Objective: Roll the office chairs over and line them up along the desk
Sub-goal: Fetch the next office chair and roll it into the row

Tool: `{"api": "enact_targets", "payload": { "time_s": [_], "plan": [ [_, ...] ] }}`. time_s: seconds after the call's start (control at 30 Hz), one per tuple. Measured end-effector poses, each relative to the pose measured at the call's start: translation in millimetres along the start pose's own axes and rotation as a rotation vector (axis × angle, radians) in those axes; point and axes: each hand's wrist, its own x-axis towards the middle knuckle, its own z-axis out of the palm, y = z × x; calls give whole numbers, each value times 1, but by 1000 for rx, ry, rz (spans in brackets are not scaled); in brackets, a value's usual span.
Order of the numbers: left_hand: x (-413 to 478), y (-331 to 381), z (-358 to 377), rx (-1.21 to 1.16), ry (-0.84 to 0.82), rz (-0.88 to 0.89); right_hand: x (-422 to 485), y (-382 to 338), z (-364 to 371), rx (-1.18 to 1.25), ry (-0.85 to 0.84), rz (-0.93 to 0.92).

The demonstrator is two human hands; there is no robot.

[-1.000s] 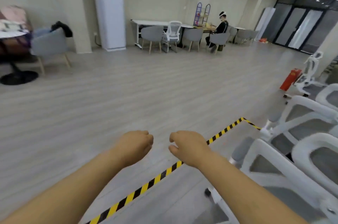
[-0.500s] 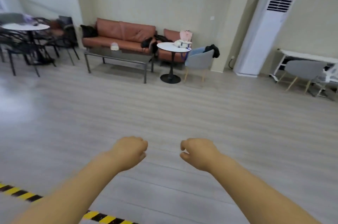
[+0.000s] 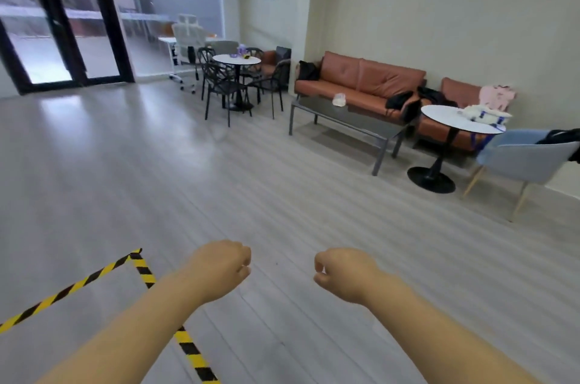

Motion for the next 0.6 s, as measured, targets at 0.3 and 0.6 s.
{"api": "enact_targets", "payload": {
  "time_s": [0.3, 0.6],
  "plan": [
    [122, -51, -21, -63, 8, -264, 189, 62, -63, -55, -23, -232],
    [206, -179, -24, -107, 77, -453, 385, 35, -78, -56, -50, -386]
  ]
}}
